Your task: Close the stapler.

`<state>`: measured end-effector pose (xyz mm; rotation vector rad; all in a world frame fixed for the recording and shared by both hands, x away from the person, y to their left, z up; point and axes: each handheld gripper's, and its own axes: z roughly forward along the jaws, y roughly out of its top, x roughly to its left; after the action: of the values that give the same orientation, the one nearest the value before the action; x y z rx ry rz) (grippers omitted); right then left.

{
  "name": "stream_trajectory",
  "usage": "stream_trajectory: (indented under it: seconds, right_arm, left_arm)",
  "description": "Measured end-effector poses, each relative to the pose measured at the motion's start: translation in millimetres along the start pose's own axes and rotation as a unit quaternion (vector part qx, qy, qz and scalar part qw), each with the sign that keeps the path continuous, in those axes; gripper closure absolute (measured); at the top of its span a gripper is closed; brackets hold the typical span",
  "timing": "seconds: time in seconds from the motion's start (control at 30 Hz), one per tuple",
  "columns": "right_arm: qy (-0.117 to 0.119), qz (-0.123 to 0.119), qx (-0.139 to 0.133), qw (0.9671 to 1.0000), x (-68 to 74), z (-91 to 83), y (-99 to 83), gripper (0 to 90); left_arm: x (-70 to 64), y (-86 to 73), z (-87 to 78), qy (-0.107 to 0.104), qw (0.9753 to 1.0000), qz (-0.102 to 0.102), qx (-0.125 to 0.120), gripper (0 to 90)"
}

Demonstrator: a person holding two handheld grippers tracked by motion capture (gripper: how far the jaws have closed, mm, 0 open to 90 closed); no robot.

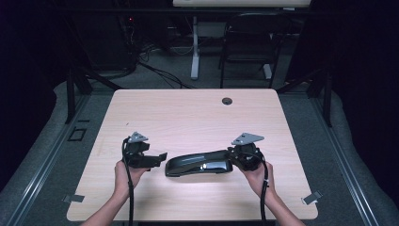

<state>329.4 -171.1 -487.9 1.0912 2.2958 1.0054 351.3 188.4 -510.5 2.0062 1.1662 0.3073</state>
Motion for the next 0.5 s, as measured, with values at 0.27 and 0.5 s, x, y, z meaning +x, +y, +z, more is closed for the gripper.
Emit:
stream_trajectory:
  seconds: [0.27, 0.5]
  right_arm:
    - [-0.008, 0.010, -0.004, 0.9999, -14.1, -14.4, 2.7, 60.9]
    - [-0.023, 0.046, 0.007, 0.9987, -42.9, -35.0, -8.0, 32.4]
  left_arm:
    - [2.0, 0.3, -2.4, 0.004, 1.0000, 0.002, -0.004, 14.4]
    - [2.6, 1.0, -4.3, 0.008, 0.9999, 0.008, -0.002, 13.5]
